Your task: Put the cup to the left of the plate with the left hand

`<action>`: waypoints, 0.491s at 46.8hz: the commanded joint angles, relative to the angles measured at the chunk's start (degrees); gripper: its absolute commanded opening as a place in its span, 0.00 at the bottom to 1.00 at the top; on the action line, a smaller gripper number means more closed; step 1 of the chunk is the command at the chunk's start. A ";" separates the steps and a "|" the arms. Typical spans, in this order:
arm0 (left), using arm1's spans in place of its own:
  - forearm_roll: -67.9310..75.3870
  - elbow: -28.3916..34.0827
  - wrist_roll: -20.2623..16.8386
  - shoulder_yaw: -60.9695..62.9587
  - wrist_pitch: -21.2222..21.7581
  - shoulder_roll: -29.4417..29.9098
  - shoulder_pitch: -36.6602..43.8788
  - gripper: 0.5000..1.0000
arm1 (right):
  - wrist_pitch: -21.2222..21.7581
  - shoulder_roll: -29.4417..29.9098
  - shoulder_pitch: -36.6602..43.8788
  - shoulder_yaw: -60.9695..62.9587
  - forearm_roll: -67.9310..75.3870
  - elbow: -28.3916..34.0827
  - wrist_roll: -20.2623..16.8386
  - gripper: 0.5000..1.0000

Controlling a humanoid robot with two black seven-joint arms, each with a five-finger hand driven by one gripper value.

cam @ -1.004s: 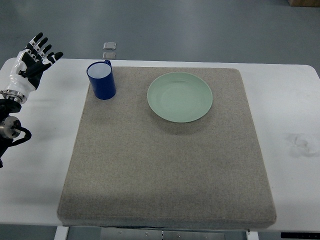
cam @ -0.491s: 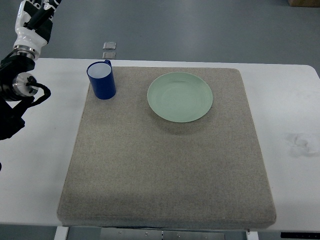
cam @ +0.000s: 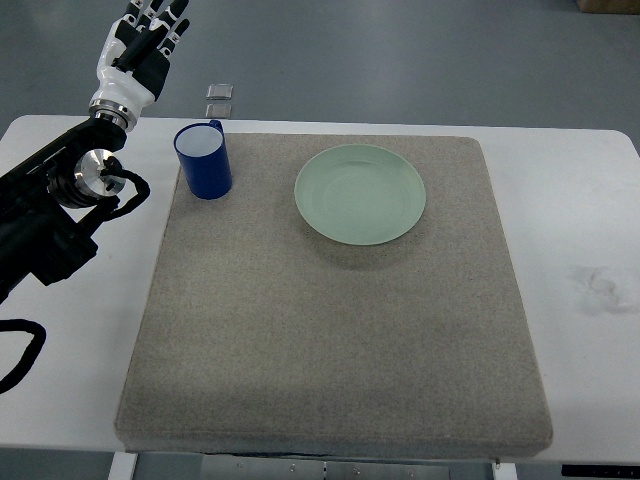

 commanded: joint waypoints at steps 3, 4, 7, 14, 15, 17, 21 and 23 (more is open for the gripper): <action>-0.89 0.43 -0.03 0.04 -1.42 -0.09 0.02 0.99 | 0.00 0.00 0.02 0.00 0.01 -0.08 -0.06 0.86; -0.89 0.43 -0.03 0.04 -1.42 -0.09 0.02 0.99 | 0.00 0.00 -0.06 0.00 0.01 0.00 -0.06 0.86; -0.89 0.43 -0.03 0.04 -1.50 -0.09 0.02 0.99 | 0.00 0.00 -0.06 0.00 0.01 0.00 -0.06 0.86; -0.80 0.52 -0.03 0.21 -1.50 -0.09 0.02 0.99 | 0.00 0.00 -0.06 0.00 0.01 0.01 -0.06 0.86; -0.71 0.52 -0.03 0.21 -1.50 -0.09 0.10 0.99 | 0.00 0.00 0.02 0.00 -0.07 0.01 0.03 0.86; -0.62 0.52 -0.03 0.30 -1.77 -0.09 0.11 0.99 | 0.00 0.00 0.02 0.00 0.01 0.01 0.03 0.86; -0.27 0.52 -0.03 0.30 -2.03 0.26 0.19 0.99 | 0.00 0.00 -0.06 0.00 0.01 0.01 -0.06 0.86; -0.27 0.52 -0.03 0.30 -2.12 0.44 0.19 0.99 | 0.00 0.00 0.02 0.00 0.01 0.01 0.03 0.86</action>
